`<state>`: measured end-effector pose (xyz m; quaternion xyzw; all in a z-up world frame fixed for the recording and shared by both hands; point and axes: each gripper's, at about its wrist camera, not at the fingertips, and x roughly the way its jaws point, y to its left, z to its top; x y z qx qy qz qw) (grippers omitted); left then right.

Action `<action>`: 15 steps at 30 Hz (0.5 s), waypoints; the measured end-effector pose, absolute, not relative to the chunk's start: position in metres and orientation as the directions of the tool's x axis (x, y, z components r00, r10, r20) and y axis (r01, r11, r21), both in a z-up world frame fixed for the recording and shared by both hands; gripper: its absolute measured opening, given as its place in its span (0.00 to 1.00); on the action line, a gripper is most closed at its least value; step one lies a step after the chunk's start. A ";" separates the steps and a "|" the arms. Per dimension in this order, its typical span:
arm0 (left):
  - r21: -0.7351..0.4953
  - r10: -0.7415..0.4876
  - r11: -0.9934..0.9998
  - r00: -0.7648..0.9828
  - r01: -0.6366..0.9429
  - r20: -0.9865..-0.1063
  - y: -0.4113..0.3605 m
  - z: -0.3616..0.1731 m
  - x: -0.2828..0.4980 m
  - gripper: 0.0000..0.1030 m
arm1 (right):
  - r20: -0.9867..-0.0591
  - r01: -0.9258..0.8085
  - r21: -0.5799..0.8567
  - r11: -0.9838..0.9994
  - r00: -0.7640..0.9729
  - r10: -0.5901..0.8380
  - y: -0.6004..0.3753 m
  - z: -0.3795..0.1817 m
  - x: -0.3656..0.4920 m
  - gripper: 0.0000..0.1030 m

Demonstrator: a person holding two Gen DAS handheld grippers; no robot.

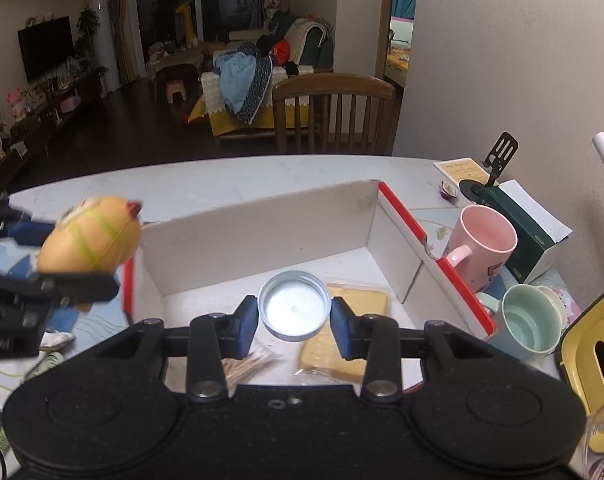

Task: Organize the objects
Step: 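Carry the lucky-cat toy and metal lid with both tools into the red shoebox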

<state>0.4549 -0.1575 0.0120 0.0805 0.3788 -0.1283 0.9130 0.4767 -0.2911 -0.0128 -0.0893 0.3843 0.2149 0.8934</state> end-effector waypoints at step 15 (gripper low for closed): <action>0.009 -0.194 0.938 0.546 0.347 -0.815 -0.192 -0.035 0.539 0.46 | -0.816 -0.538 0.027 0.843 0.475 0.329 -0.283 -0.059 0.499 0.37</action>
